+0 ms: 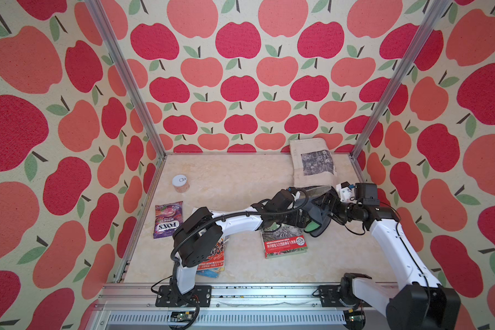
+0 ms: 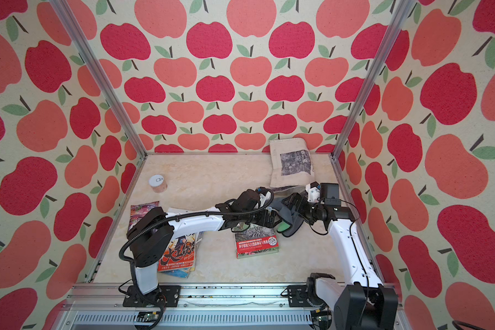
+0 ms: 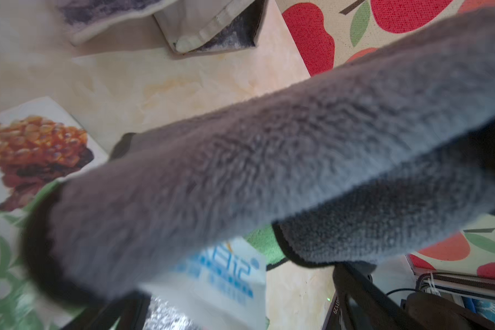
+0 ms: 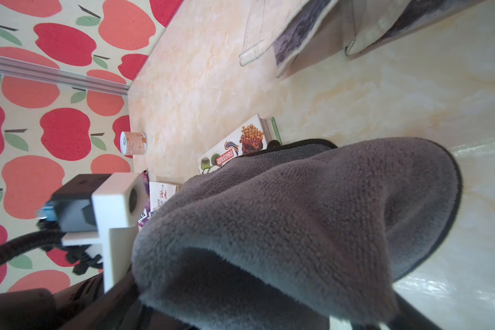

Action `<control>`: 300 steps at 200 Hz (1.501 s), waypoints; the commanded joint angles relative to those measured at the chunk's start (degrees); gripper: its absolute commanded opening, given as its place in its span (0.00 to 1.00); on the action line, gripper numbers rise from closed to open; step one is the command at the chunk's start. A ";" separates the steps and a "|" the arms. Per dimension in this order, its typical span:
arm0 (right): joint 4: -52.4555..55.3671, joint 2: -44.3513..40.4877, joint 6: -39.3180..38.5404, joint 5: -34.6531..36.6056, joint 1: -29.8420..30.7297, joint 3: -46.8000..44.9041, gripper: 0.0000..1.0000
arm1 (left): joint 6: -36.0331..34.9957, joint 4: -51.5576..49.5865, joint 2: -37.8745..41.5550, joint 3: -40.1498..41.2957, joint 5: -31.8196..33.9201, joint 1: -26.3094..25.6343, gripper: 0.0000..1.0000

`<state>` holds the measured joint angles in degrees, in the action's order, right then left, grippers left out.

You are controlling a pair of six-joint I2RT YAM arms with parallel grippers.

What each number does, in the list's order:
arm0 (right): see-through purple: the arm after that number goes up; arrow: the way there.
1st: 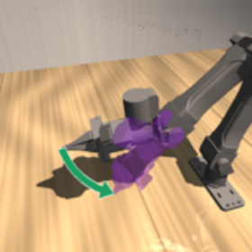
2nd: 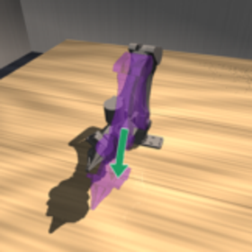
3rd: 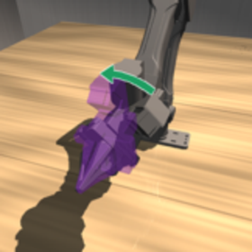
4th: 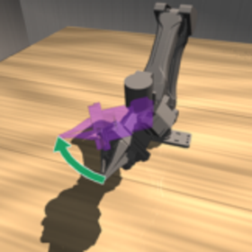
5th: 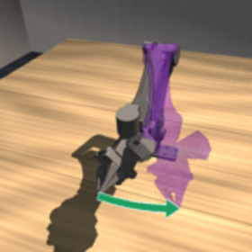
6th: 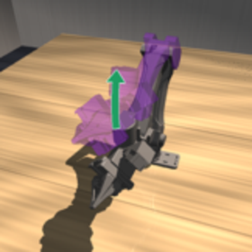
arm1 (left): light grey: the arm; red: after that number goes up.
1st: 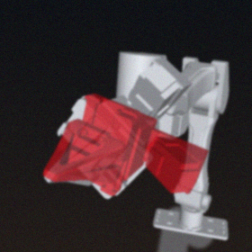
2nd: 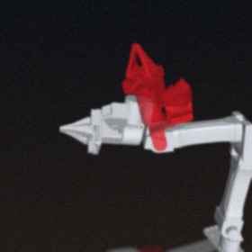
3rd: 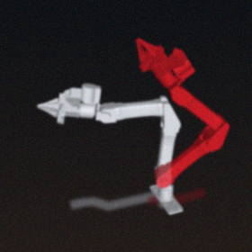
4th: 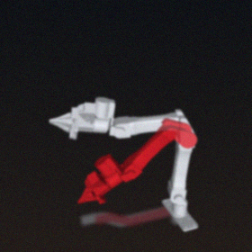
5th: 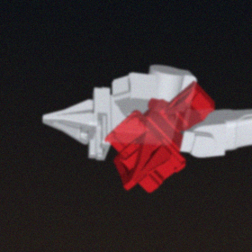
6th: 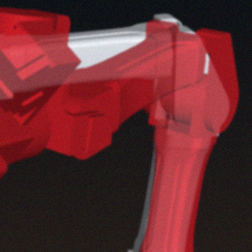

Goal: Wipe the cover of the book
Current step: Adjust the book at the center of the board, then place the cleaning item at the center of the board, then pick up the book from the center of the board.

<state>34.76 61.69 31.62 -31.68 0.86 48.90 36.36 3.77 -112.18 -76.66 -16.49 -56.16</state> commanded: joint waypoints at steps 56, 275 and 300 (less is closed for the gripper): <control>10.12 -9.50 -0.94 7.18 -8.22 9.03 0.99 | 7.55 -4.66 -16.09 -21.50 -3.84 5.19 0.99; -5.90 -7.24 0.76 2.24 1.26 -4.23 0.99 | 4.12 6.75 16.55 21.18 -0.84 3.16 0.99; -7.62 -1.81 -1.64 8.26 11.38 -4.88 0.99 | 9.92 4.02 21.78 26.91 3.02 4.04 0.99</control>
<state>30.39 56.18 33.28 -29.08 5.30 44.97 42.61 12.97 -94.52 -53.93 -20.43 -52.51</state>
